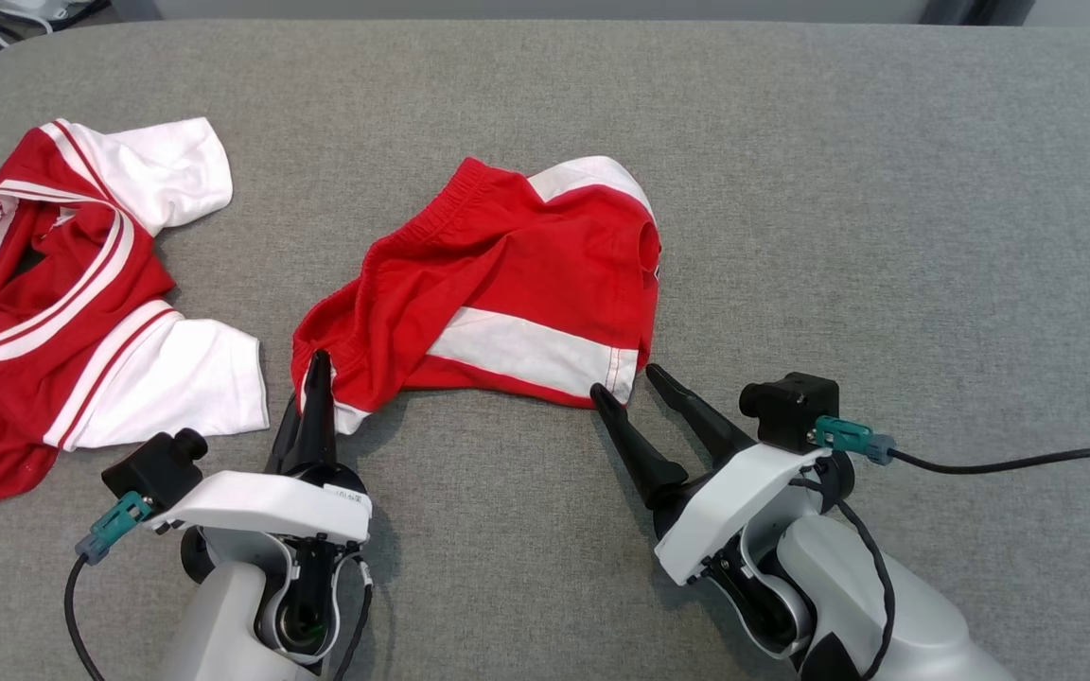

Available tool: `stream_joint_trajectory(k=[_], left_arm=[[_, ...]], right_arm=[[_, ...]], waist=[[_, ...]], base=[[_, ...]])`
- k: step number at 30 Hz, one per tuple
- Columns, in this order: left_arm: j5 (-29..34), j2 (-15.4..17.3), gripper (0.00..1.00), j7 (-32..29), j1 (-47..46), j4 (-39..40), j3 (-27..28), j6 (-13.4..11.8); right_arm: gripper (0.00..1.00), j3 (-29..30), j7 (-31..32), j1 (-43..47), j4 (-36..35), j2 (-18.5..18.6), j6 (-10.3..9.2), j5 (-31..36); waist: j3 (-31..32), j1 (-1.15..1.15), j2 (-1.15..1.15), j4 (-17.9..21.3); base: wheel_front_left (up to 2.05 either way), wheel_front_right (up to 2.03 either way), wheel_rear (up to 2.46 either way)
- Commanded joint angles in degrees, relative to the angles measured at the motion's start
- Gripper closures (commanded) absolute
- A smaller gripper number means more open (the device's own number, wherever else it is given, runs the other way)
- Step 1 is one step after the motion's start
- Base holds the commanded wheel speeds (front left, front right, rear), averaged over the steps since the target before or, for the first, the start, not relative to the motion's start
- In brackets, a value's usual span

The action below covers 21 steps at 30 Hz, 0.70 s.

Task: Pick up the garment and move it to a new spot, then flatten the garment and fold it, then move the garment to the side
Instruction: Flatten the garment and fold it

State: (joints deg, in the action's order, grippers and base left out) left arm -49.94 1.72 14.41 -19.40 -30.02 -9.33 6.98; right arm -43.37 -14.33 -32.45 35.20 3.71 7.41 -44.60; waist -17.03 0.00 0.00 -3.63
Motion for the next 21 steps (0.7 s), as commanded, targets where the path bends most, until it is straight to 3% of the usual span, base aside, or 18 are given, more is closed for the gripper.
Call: stream_joint_trajectory(k=[1, 3, 4, 5, 6, 7, 8, 14, 21], left_arm=[[-0.27, 1.16, 1.0, 0.59, -2.13, 1.52, 1.08, -0.16], [-0.35, 1.16, 1.0, 0.59, -2.36, 1.51, 0.59, -0.21], [-0.4, 1.16, 1.0, 0.59, -2.44, 1.49, 0.39, -0.22], [-0.45, 1.16, 1.0, 0.59, -2.49, 1.44, 0.22, -0.24], [-0.52, 1.16, 1.0, 0.59, -2.55, 1.39, 0.12, -0.24], [-0.6, 1.16, 1.0, 0.59, -2.59, 1.33, 0.03, -0.24], [-0.67, 1.16, 1.0, 0.59, -2.61, 1.27, -0.04, -0.24], [-0.89, 1.16, 1.0, 0.59, -2.44, 1.05, 0.13, -0.23], [-1.58, 1.16, 1.0, 0.59, -1.51, 0.59, 0.42, -0.11]], right_arm=[[0.0, -1.39, -0.67, -0.94, -0.3, -0.83, 0.08, -0.77], [0.0, -2.46, -0.67, -1.65, 0.4, -0.83, 0.08, -1.2], [0.09, -3.03, -0.67, -1.92, 0.72, -0.83, 0.08, -1.44], [0.5, -3.45, -0.67, -2.14, 1.02, -0.83, 0.08, -1.66], [0.64, -3.8, -0.67, -2.3, 1.26, -0.83, 0.08, -1.94], [0.91, -4.17, -0.67, -2.43, 1.54, -0.83, 0.08, -2.26], [1.0, -4.71, -0.67, -2.55, 1.92, -0.83, 0.08, -2.49], [1.0, -5.36, -0.67, -3.06, 2.95, -0.83, 0.08, -1.97], [1.0, 2.07, -0.67, -0.35, 0.95, -0.44, 0.08, 2.43]], waist=[[-0.32, 0.0, 0.0, -0.43], [-0.47, 0.0, 0.0, -0.73], [-0.49, 0.0, 0.0, -0.86], [-0.51, 0.0, 0.0, -0.94], [-0.52, 0.0, 0.0, -1.0], [-0.48, 0.0, 0.0, -1.05], [-0.42, 0.0, 0.0, -1.08], [0.16, 0.0, 0.0, -0.75], [1.7, 0.0, 0.0, 0.76]], base=[[0.0, 0.0, 0.0], [0.0, 0.0, 0.0], [0.0, 0.0, 0.0], [0.0, 0.0, 0.0], [0.0, 0.0, 0.0], [0.0, 0.0, 0.0], [0.0, 0.0, 0.0], [0.0, 0.0, 0.0], [0.0, 0.0, 0.0]])
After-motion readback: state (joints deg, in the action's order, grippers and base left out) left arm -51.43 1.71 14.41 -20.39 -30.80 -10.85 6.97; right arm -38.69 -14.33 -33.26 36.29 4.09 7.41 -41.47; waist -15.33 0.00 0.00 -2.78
